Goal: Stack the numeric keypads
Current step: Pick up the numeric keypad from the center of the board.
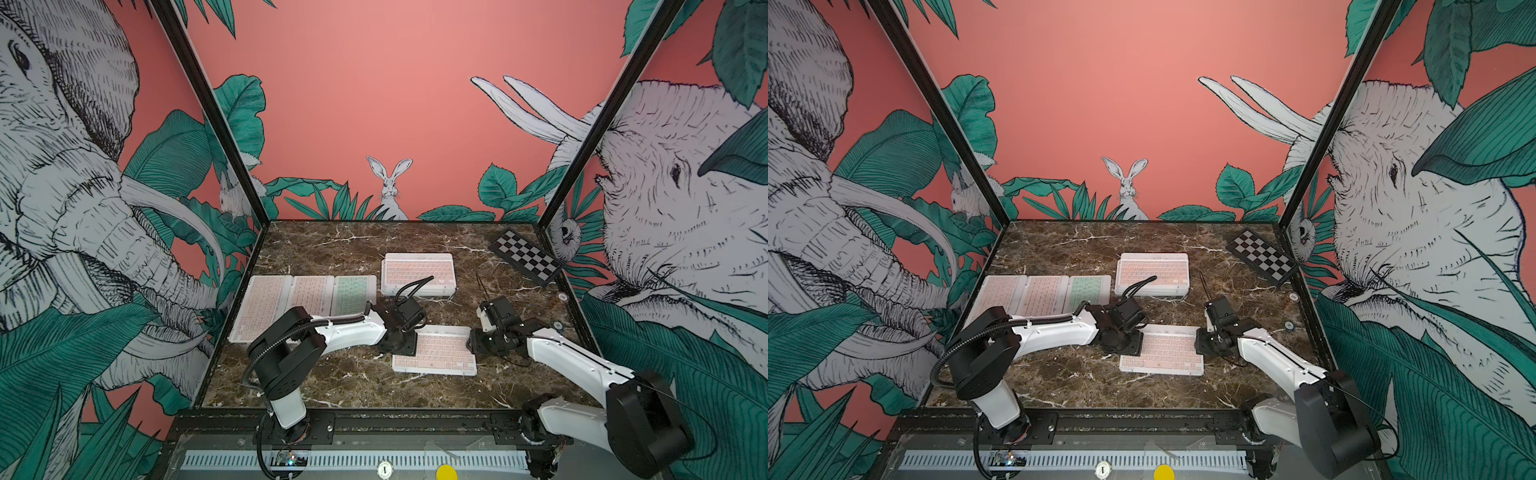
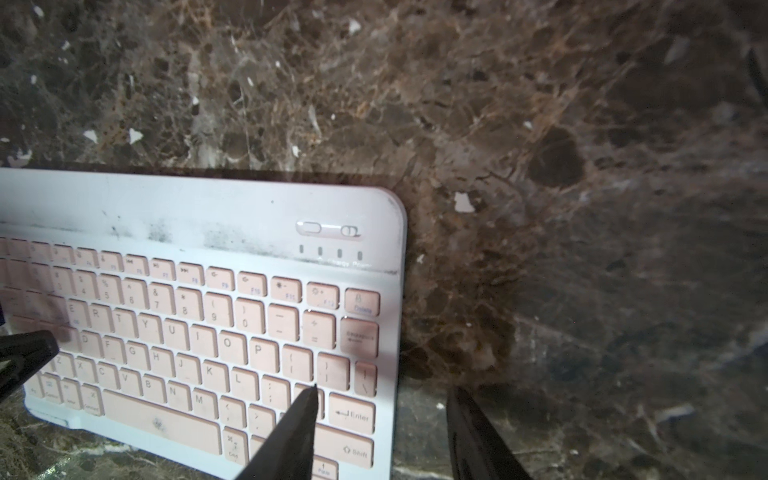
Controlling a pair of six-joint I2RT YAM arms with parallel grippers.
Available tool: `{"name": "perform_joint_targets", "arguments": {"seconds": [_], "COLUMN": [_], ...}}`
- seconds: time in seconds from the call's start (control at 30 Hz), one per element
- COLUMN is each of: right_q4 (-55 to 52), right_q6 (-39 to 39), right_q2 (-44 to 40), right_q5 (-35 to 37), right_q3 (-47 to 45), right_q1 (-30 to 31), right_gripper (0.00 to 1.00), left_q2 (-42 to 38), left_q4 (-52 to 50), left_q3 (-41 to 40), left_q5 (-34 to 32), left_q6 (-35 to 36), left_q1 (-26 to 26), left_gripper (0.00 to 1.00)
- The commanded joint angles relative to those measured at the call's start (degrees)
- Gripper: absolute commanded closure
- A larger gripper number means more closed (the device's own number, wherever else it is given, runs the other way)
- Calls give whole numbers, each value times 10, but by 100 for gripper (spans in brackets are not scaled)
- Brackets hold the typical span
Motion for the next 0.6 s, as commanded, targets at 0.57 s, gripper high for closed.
{"name": "perform_joint_targets", "arguments": {"seconds": [0.57], "right_q4": [20], "right_q6": [50], "right_q2": [11], "right_q5": [-23], "right_q3": [-19], "right_q1": [28], "right_gripper": [50], "left_q2": [-1], "left_q4": [13], "left_q3": [-20], "left_q5": [24], "left_q6": [-2], "left_q1": [1], "left_gripper": [34]}}
